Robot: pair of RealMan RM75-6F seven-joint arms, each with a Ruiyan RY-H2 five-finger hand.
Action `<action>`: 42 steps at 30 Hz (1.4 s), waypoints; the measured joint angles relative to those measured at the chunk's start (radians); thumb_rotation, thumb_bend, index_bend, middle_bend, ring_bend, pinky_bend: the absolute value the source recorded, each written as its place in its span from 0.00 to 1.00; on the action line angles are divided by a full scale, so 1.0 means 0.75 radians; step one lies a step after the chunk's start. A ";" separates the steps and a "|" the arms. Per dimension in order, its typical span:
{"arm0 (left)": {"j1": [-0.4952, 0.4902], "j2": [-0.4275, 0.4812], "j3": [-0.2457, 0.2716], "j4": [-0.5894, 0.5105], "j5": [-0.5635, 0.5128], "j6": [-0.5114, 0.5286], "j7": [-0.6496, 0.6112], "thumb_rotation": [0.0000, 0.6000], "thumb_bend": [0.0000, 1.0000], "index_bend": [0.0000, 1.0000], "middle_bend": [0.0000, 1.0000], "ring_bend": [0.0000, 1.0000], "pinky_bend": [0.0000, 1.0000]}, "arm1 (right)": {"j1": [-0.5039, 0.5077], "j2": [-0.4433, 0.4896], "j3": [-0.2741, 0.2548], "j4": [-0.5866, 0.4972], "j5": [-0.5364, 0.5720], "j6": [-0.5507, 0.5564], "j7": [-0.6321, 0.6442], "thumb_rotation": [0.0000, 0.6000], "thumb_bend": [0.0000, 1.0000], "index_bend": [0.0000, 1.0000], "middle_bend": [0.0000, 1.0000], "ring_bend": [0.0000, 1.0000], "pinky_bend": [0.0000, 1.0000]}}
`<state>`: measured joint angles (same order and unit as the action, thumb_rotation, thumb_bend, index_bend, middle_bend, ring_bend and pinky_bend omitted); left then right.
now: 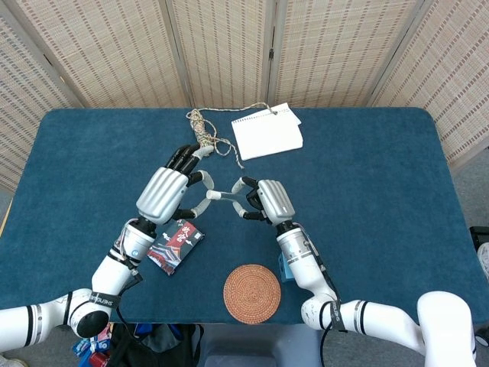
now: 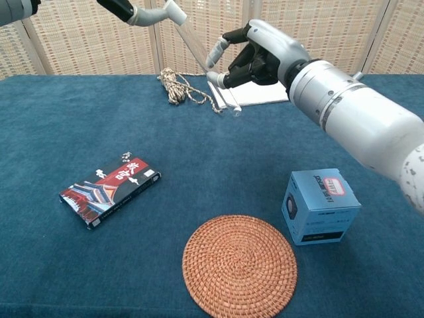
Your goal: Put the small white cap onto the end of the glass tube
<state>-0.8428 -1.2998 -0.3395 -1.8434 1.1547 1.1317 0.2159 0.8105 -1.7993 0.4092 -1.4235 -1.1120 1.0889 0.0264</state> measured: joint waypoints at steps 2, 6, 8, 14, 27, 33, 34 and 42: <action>-0.001 -0.001 0.000 0.004 -0.004 -0.001 0.002 1.00 0.41 0.58 0.05 0.00 0.00 | 0.000 -0.001 -0.001 0.002 -0.001 -0.002 0.006 1.00 0.62 0.90 1.00 1.00 1.00; -0.002 -0.002 0.002 0.010 -0.009 -0.003 0.009 1.00 0.41 0.58 0.05 0.00 0.00 | -0.002 -0.003 -0.004 0.006 -0.004 -0.002 0.012 1.00 0.62 0.90 1.00 1.00 1.00; -0.003 -0.002 0.005 0.014 -0.009 -0.003 0.019 1.00 0.41 0.58 0.05 0.00 0.00 | -0.004 -0.004 -0.005 0.007 -0.006 -0.001 0.015 1.00 0.62 0.90 1.00 1.00 1.00; -0.006 -0.004 0.014 0.027 -0.006 -0.001 0.051 1.00 0.41 0.59 0.05 0.00 0.00 | -0.006 -0.003 -0.006 0.009 -0.007 -0.001 0.014 1.00 0.62 0.90 1.00 1.00 1.00; -0.017 -0.034 0.023 0.034 -0.004 0.001 0.078 1.00 0.41 0.59 0.05 0.00 0.00 | 0.016 -0.035 0.013 0.024 0.003 -0.005 0.012 1.00 0.63 0.92 1.00 1.00 1.00; -0.021 -0.047 0.026 0.040 -0.013 0.001 0.090 1.00 0.41 0.59 0.05 0.00 0.00 | 0.027 -0.059 0.020 0.041 -0.002 -0.001 0.024 1.00 0.65 0.94 1.00 1.00 1.00; -0.021 -0.049 0.026 0.042 -0.013 0.001 0.090 1.00 0.41 0.59 0.05 0.00 0.00 | 0.028 -0.061 0.021 0.044 -0.003 0.000 0.025 1.00 0.65 0.94 1.00 1.00 1.00; -0.021 -0.050 0.035 0.051 -0.021 -0.014 0.092 1.00 0.41 0.46 0.05 0.00 0.00 | 0.034 -0.071 0.024 0.054 -0.004 0.002 0.018 1.00 0.66 0.95 1.00 1.00 1.00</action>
<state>-0.8588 -1.3376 -0.3130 -1.8054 1.1392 1.1211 0.2851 0.8362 -1.8526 0.4271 -1.3832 -1.1146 1.0903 0.0399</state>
